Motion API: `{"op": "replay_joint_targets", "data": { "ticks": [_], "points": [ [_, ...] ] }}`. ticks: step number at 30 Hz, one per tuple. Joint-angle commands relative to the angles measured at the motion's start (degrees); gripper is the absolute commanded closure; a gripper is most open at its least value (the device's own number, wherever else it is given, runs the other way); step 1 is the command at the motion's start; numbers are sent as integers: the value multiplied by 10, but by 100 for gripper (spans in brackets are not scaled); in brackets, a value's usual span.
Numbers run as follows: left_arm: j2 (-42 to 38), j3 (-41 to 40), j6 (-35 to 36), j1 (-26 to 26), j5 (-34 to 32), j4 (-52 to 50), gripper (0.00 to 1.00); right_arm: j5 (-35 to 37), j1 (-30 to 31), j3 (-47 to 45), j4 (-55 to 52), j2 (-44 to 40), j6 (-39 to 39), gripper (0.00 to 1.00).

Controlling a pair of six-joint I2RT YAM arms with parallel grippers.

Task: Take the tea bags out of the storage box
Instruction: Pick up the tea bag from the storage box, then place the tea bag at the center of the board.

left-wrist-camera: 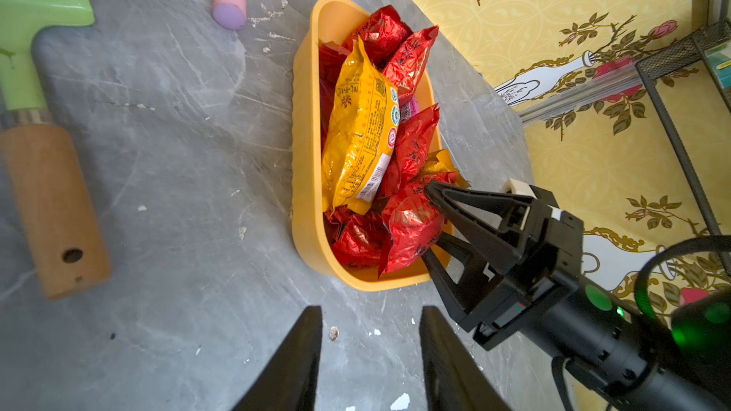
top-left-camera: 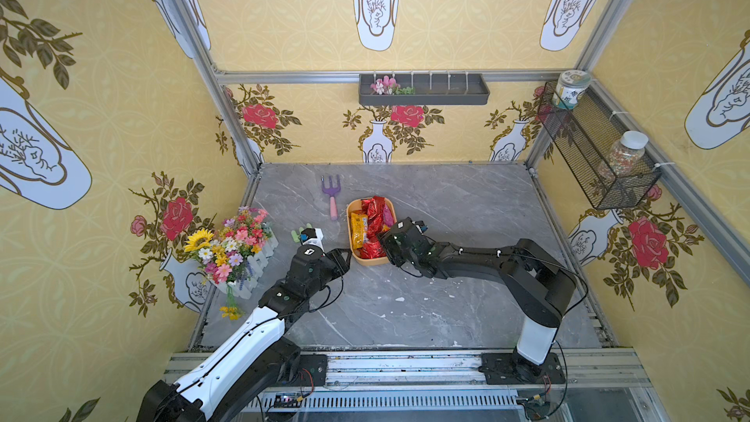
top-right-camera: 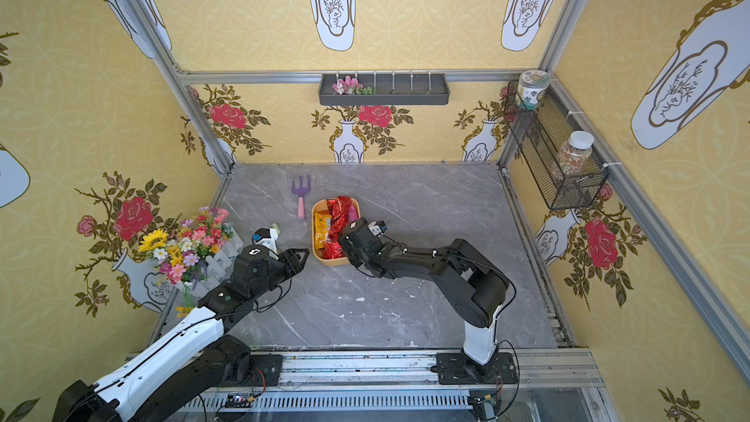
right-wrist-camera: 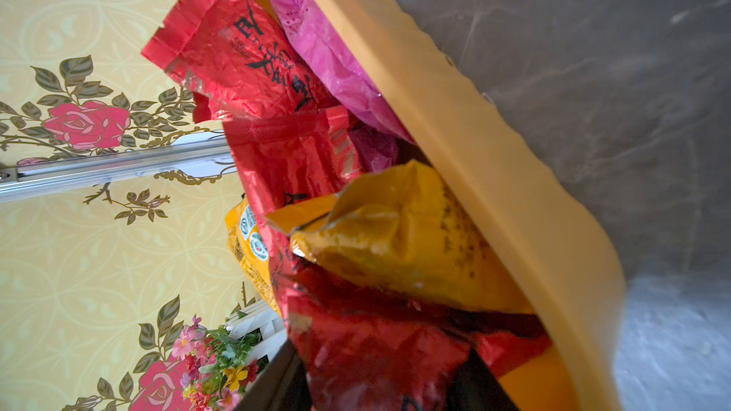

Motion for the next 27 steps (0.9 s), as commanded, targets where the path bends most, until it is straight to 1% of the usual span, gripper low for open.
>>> {"op": "replay_joint_targets", "data": {
  "ticks": [1,9,12,15,18,21,24,27],
  "points": [
    [3,5,3,1,-2,2,54,4,5,-7,8,-21,-8,50],
    [13,27,2,1,4,-1,54,11,8,-33,-1,-85,-25,53],
    [19,37,0,1,9,-2,54,22,4,-38,-27,-120,-47,53],
    [30,50,-1,0,14,-5,53,30,-14,-48,-64,-170,-77,52],
    [47,63,-3,0,29,-5,52,33,-58,-71,-110,-228,-106,51],
    [66,73,-21,-2,43,0,52,22,-123,-97,-159,-281,-140,50],
    [82,81,-29,-5,54,9,52,1,-202,-117,-209,-317,-180,49],
    [97,90,-34,-8,60,17,52,-32,-284,-137,-230,-329,-222,49]
  ]
}}
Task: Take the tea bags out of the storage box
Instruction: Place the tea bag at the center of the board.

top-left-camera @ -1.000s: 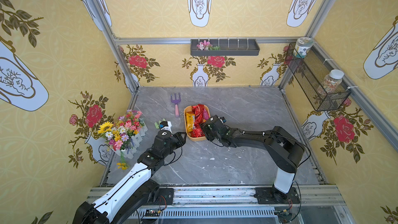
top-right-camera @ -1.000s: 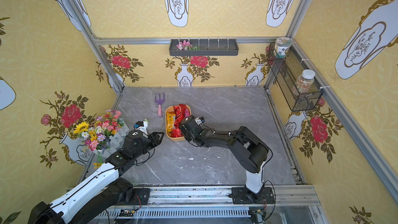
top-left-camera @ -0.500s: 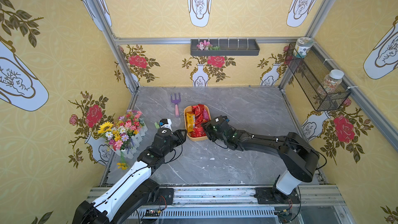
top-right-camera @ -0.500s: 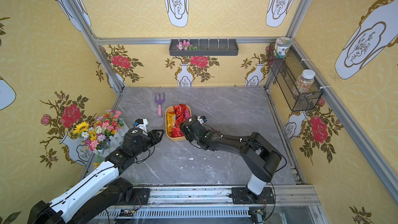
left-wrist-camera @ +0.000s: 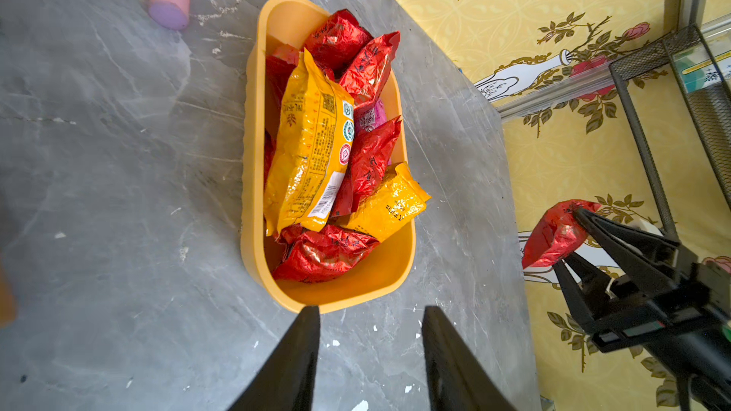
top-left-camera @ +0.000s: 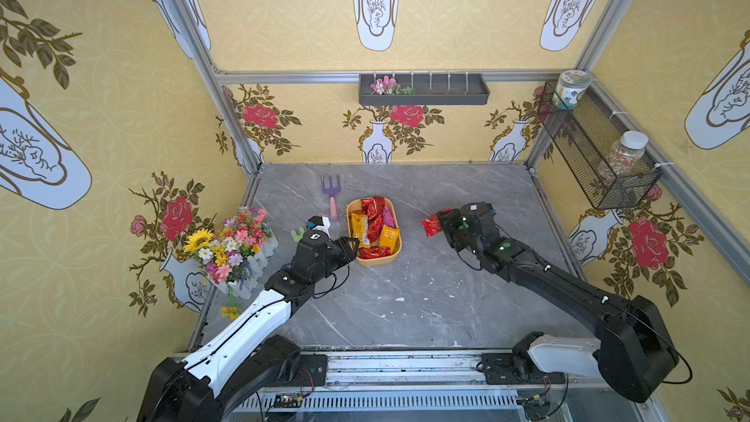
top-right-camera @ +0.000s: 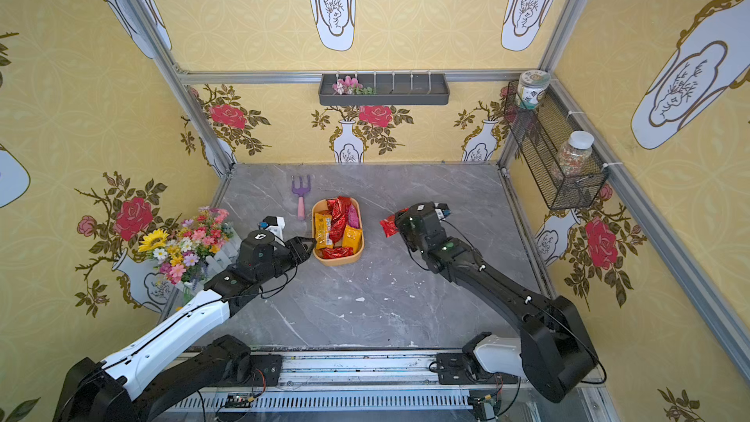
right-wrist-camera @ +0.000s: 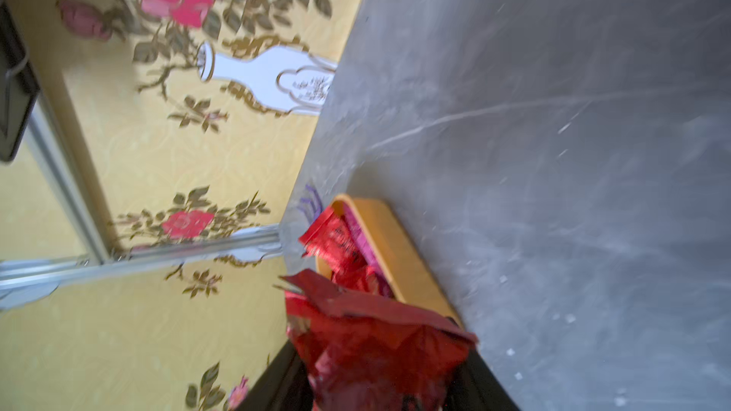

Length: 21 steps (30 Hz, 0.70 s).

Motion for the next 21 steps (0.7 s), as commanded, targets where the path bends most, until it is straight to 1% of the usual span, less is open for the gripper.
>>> {"op": "replay_joint_targets", "data": {
  "ticks": [1,4,6,11,15,21],
  "points": [
    [14,9,-13,-4,17,19,52,-48,-70,-16,-56,-2,-73,49],
    [29,16,-15,-9,20,23,52,-90,-126,-23,-53,25,-102,49],
    [36,18,-17,-12,22,25,52,-111,-143,-20,-54,54,-118,50],
    [39,16,-19,-15,22,27,53,-141,-146,-10,-44,117,-143,50],
    [31,10,-19,-15,20,27,52,-142,-146,-3,-33,149,-151,49],
    [18,-5,-21,-15,15,25,52,-143,-143,33,-43,206,-172,49]
  ]
}}
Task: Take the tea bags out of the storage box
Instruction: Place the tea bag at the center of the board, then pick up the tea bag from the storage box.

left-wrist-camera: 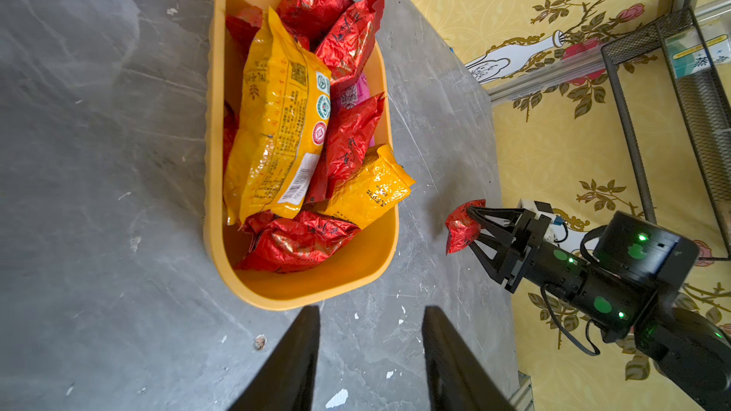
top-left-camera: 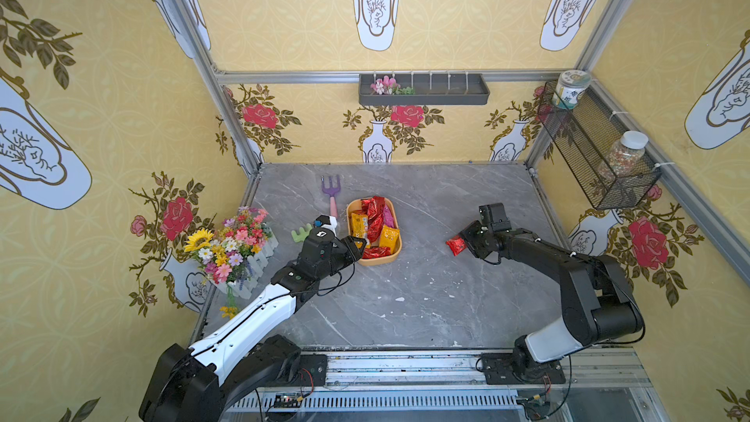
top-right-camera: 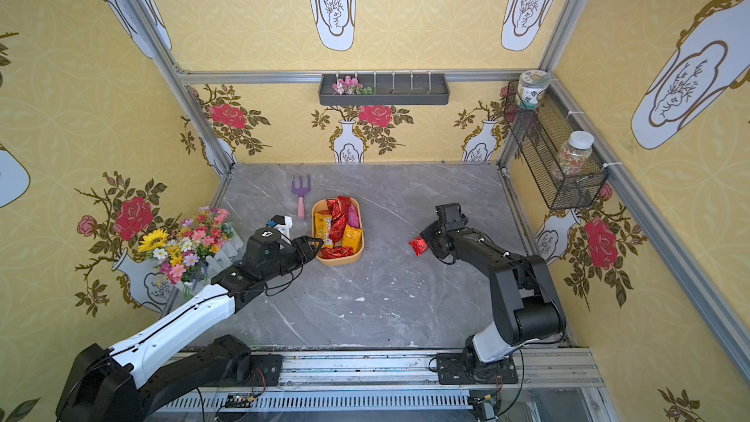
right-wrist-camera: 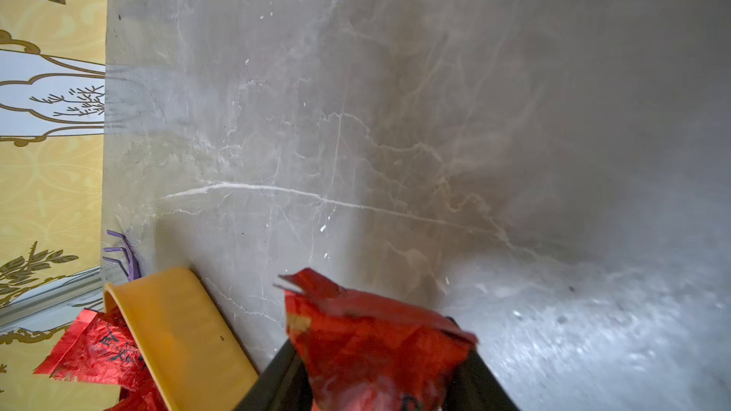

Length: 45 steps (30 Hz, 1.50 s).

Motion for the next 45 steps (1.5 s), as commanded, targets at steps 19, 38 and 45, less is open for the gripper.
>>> {"op": "replay_joint_targets", "data": {
  "ticks": [19,38,45],
  "points": [
    [-63,-29,-17,1,-14,-35,46,117,44,63,-87,-49,-126,31],
    [-154,-63,-77,5,18,-68,40,-101,227,288,-75,132,-414,55],
    [-140,-60,-74,6,27,-61,40,-83,245,293,-91,153,-444,56]
  ]
}}
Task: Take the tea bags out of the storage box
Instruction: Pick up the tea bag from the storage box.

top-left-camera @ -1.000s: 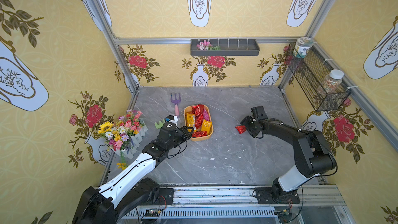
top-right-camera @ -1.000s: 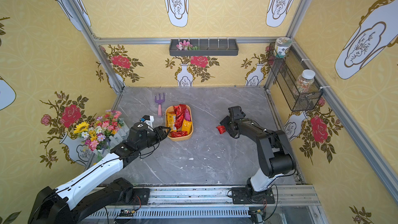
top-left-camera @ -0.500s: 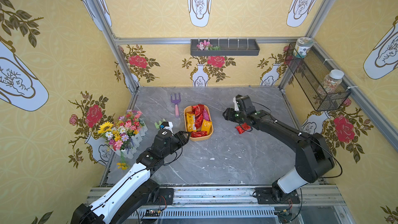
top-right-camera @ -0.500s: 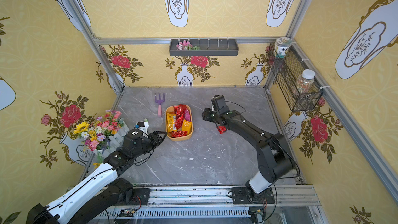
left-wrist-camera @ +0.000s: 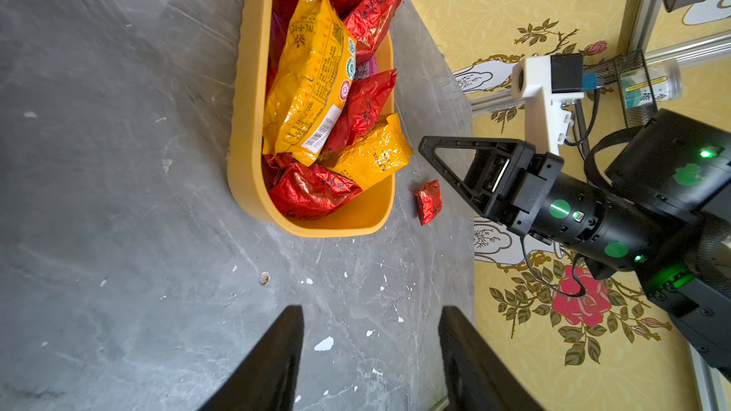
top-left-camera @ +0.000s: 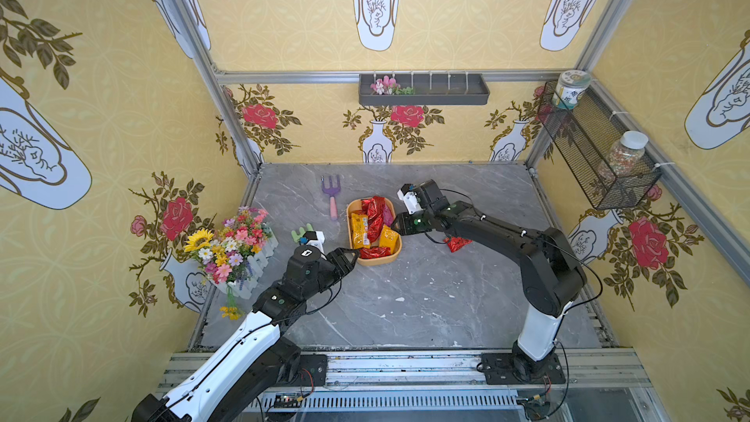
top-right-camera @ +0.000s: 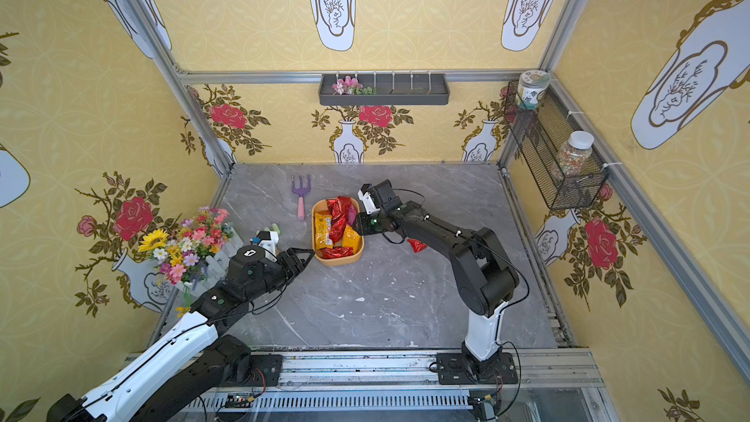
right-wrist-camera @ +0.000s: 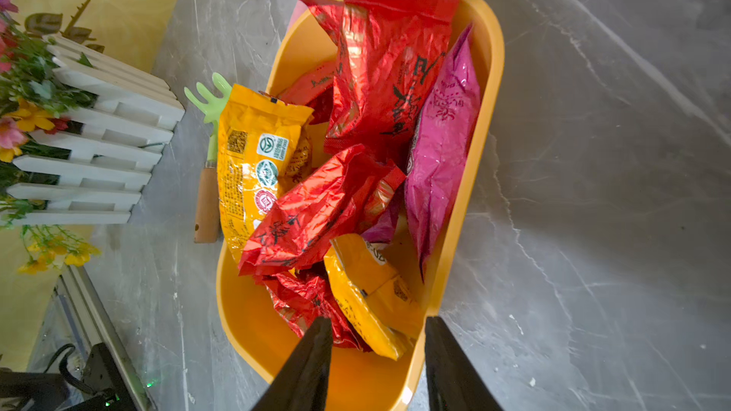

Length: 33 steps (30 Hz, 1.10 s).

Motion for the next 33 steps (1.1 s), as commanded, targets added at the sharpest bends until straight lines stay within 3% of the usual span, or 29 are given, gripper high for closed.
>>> {"op": "replay_joint_targets", "data": {
  "ticks": [1,6,15,33],
  "points": [
    [7,4,5,0,12,4,40,13,9,6,-15,5,-31,56],
    [16,7,6,0,15,10,40,18,9,10,-19,10,-38,57],
    [11,7,6,1,13,7,40,15,12,18,-23,18,-39,66],
    [22,24,10,1,16,10,40,21,21,18,-32,-16,-34,95]
  ]
}}
